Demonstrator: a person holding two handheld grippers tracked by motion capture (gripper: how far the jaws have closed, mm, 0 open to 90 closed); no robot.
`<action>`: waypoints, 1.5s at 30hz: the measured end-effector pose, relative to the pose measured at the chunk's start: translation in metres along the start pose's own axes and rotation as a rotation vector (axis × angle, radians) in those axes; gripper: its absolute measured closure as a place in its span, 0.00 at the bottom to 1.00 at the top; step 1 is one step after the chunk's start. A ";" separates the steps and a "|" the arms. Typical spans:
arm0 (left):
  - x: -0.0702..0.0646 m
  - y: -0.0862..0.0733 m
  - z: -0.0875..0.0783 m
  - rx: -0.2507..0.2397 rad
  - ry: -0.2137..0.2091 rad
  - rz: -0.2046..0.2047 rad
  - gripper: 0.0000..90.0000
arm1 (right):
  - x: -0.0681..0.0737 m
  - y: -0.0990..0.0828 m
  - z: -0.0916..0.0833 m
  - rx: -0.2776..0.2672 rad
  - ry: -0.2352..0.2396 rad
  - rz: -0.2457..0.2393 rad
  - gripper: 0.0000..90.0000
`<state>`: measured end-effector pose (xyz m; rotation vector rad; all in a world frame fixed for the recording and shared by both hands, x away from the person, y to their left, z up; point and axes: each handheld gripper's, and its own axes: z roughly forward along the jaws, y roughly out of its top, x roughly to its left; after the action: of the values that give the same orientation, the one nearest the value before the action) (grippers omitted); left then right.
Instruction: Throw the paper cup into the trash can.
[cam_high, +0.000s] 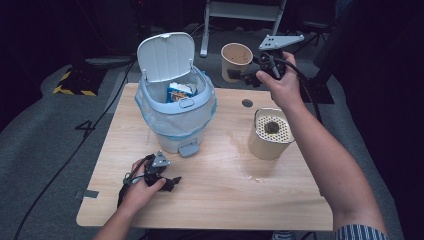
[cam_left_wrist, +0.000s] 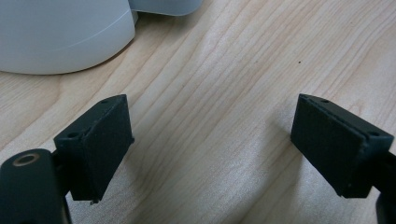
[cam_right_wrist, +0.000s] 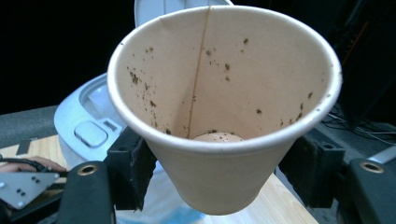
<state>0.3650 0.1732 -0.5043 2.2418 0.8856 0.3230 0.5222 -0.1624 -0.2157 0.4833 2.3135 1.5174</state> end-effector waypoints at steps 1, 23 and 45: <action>0.000 0.000 0.000 0.000 0.001 0.000 0.14 | 0.000 0.002 0.005 0.000 0.006 0.001 0.36; 0.000 0.000 0.000 -0.001 0.001 -0.003 0.14 | 0.036 0.028 0.084 0.025 0.117 -0.042 0.36; 0.000 0.000 0.000 -0.001 0.003 -0.001 0.14 | 0.044 0.011 0.129 0.156 0.123 -0.004 0.36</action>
<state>0.3650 0.1730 -0.5044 2.2399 0.8881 0.3261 0.5420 -0.0343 -0.2581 0.4350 2.5382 1.4078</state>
